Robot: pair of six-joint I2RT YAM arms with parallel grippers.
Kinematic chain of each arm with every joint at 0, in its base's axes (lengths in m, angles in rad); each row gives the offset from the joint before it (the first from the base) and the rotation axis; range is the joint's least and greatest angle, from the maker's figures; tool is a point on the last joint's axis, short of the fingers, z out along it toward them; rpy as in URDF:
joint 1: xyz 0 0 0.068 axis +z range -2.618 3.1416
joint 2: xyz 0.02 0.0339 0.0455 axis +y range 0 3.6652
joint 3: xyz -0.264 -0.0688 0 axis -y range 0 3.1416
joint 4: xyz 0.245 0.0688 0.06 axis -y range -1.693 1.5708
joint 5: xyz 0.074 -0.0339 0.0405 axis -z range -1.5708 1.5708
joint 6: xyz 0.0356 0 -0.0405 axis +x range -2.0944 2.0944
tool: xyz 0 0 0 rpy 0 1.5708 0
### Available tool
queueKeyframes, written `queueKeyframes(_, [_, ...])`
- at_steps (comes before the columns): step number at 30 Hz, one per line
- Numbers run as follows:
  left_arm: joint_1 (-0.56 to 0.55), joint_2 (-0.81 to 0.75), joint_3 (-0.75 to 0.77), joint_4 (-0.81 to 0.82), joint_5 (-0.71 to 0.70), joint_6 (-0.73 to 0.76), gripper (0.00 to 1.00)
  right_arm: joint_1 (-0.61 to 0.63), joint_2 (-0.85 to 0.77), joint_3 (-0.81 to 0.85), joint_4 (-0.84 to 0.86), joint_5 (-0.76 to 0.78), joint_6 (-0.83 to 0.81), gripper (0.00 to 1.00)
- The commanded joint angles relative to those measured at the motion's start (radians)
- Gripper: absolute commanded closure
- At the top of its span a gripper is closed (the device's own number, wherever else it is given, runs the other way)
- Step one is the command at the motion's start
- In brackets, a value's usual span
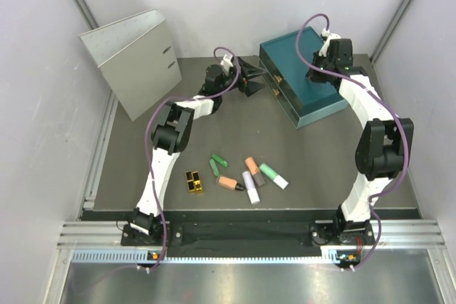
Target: Organize the makeup
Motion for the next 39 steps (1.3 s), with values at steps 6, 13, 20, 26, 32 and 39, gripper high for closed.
queueKeyframes(6, [-0.054, 0.048, 0.134, 0.095, -0.023, -0.041, 0.15, 0.010, 0.026, 0.022, -0.003, -0.039, -0.009, 1.00])
queueKeyframes(13, [-0.057, 0.017, 0.125, -0.005, -0.069, 0.057, 0.17, 0.010, 0.029, 0.024, -0.006, -0.062, -0.009, 1.00])
queueKeyframes(20, [-0.067, 0.046, 0.140, -0.005, -0.081, 0.049, 0.20, 0.010, 0.032, 0.016, -0.003, -0.073, -0.009, 1.00])
queueKeyframes(26, [-0.074, 0.092, 0.203, -0.029, -0.081, 0.037, 0.28, 0.010, 0.035, 0.013, 0.000, -0.078, -0.004, 1.00])
queueKeyframes(32, [-0.087, 0.112, 0.225, -0.026, -0.083, 0.028, 0.34, 0.010, 0.038, 0.016, -0.002, -0.079, -0.004, 1.00])
queueKeyframes(39, [-0.093, 0.147, 0.272, -0.011, -0.083, 0.002, 0.48, 0.011, 0.041, 0.010, 0.000, -0.085, -0.001, 1.00])
